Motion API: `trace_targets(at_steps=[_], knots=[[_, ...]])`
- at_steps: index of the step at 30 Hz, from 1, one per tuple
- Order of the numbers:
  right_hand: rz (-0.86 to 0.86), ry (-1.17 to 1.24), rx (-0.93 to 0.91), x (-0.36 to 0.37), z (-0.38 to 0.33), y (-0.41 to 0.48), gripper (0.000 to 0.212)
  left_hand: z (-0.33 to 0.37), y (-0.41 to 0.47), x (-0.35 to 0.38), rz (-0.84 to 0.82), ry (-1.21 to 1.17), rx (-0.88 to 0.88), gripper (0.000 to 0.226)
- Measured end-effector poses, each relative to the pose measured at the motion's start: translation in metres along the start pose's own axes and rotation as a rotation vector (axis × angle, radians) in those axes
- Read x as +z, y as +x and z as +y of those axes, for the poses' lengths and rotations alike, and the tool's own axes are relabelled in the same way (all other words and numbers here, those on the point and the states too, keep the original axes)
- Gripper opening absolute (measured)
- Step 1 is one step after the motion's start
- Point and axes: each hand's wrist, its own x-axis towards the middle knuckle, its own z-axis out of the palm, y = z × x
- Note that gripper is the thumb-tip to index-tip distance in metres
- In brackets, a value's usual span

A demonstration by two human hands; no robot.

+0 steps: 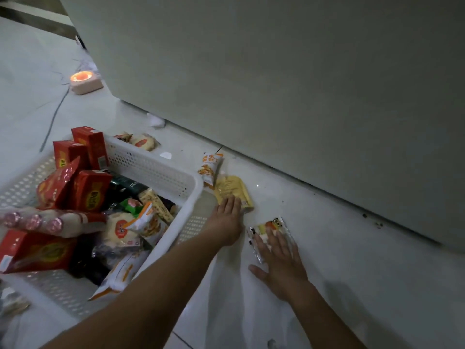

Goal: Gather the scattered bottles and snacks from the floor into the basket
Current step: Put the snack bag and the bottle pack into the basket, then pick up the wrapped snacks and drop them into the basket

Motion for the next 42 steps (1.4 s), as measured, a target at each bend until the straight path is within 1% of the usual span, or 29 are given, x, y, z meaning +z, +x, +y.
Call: trace_targets(at_steps=[1, 3, 4, 5, 6, 7, 9, 10, 12, 13, 15, 17, 18, 19, 21, 23, 25, 26, 27, 29, 31, 34, 36, 38, 40, 41, 42], knots=[[-0.013, 0.038, 0.015, -0.003, -0.001, 0.0, 0.086, 0.001, -0.009, 0.001, -0.007, 0.034, 0.018, 0.071], [0.017, 0.068, 0.048, -0.005, -0.005, -0.007, 0.081, 0.003, -0.03, 0.004, 0.004, 0.085, 0.059, 0.065], [0.04, 0.052, 0.069, -0.004, -0.01, -0.013, 0.072, 0.005, -0.04, 0.007, 0.022, 0.108, 0.079, 0.059], [-0.002, 0.076, 0.094, -0.004, -0.014, -0.019, 0.058, 0.006, -0.049, 0.011, 0.038, 0.146, 0.103, 0.053], [0.023, 0.094, 0.104, -0.004, -0.015, -0.025, 0.046, 0.007, -0.057, 0.014, 0.049, 0.193, 0.131, 0.049], [0.035, 0.095, 0.092, -0.005, -0.016, -0.032, 0.044, 0.008, -0.063, 0.017, 0.05, 0.244, 0.16, 0.048], [0.086, 0.107, 0.074, -0.007, -0.013, -0.044, 0.051, 0.007, -0.074, 0.018, 0.046, 0.314, 0.191, 0.048], [0.062, 0.109, 0.071, -0.006, -0.01, -0.049, 0.057, 0.006, -0.079, 0.017, 0.053, 0.324, 0.192, 0.048], [-0.068, 0.148, 0.121, -0.008, -0.006, -0.065, 0.077, 0.003, -0.092, 0.013, 0.092, 0.319, 0.176, 0.049], [-0.094, 0.121, 0.152, -0.009, -0.005, -0.073, 0.084, 0.001, -0.098, 0.011, 0.118, 0.302, 0.166, 0.05], [-0.087, 0.057, 0.218, -0.007, -0.003, -0.088, 0.089, 0.0, -0.108, 0.004, 0.17, 0.233, 0.129, 0.048], [-0.106, -0.006, 0.296, -0.007, -0.003, -0.098, 0.088, -0.002, -0.112, -0.007, 0.227, 0.07, 0.058, 0.037], [-0.064, -0.036, 0.305, -0.006, -0.003, -0.102, 0.085, -0.005, -0.112, -0.015, 0.244, -0.056, 0.008, 0.031], [-0.038, -0.064, 0.302, -0.006, -0.004, -0.105, 0.079, -0.009, -0.111, -0.025, 0.264, -0.195, -0.039, 0.024], [0.017, -0.115, 0.262, 0.002, 0.003, -0.112, 0.067, -0.018, -0.113, -0.05, 0.32, -0.455, -0.105, 0.019], [-0.002, -0.121, 0.242, 0.011, 0.007, -0.118, 0.062, -0.026, -0.12, -0.075, 0.371, -0.707, -0.141, 0.017], [-0.078, -0.114, 0.244, -0.01, -0.004, -0.121, 0.064, -0.037, -0.13, -0.099, 0.43, -0.977, -0.18, 0.022], [-0.092, -0.1, 0.288, -0.019, -0.007, -0.118, 0.069, -0.044, -0.135, -0.109, 0.464, -1.085, -0.208, 0.023], [-0.085, -0.072, 0.315, -0.029, -0.011, -0.111, 0.074, -0.054, -0.139, -0.117, 0.491, -1.159, -0.24, 0.025], [-0.081, 0.111, 0.331, -0.054, -0.017, -0.094, 0.082, -0.078, -0.149, -0.127, 0.513, -1.227, -0.299, 0.028], [0.021, 0.187, 0.273, -0.086, -0.035, -0.073, 0.084, -0.103, -0.163, -0.129, 0.528, -1.214, -0.359, 0.029], [0.132, 0.154, 0.115, -0.131, -0.083, -0.039, 0.087, -0.135, -0.186, -0.121, 0.586, -1.166, -0.457, 0.027], [0.183, 0.143, -0.008, -0.153, -0.124, -0.016, 0.089, -0.15, -0.199, -0.112, 0.558, -1.171, -0.517, 0.025], [0.124, 0.126, -0.114, -0.164, -0.164, 0.005, 0.099, -0.162, -0.212, -0.1, 0.455, -1.123, -0.525, 0.034], [0.007, 0.105, -0.172, -0.167, -0.197, 0.019, 0.11, -0.165, -0.227, -0.089, 0.336, -1.034, -0.46, 0.05], [-0.016, 0.102, -0.197, -0.165, -0.209, 0.023, 0.112, -0.165, -0.235, -0.084, 0.306, -0.932, -0.4, 0.057], [-0.012, 0.109, -0.217, -0.163, -0.217, 0.023, 0.112, -0.163, -0.244, -0.079, 0.306, -0.777, -0.327, 0.061]])
